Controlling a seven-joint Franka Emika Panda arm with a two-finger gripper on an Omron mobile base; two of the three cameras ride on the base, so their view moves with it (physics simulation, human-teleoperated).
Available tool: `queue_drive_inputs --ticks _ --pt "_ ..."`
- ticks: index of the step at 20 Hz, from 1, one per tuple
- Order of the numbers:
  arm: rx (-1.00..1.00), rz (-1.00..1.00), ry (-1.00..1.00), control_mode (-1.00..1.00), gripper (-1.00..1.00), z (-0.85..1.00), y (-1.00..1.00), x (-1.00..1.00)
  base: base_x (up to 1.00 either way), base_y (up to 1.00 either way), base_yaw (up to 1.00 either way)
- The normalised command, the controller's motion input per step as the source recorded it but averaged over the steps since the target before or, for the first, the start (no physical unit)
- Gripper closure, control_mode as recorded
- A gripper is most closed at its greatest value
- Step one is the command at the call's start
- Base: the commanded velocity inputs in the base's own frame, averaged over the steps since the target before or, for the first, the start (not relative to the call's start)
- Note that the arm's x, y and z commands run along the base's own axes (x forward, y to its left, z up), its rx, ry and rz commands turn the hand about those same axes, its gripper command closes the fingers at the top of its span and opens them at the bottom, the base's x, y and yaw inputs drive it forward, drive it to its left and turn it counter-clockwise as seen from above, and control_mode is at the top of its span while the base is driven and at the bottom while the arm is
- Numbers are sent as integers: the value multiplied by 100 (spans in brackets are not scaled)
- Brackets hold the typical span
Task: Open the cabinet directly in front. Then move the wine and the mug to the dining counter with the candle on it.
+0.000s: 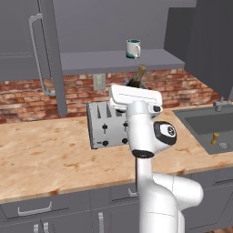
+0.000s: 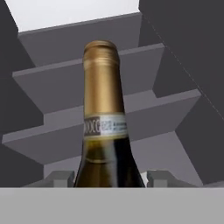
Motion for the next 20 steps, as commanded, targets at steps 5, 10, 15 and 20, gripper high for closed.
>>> queue_drive_inputs --ticks 5,10,15,20 --pt "0 0 0 -100 100 0 0 0 0 0 0" --pt "0 0 0 -100 100 0 0 0 0 0 0" --pt "0 0 0 -100 100 0 0 -7 0 0 0" --pt "0 0 0 100 100 0 0 -5 -59 0 1"
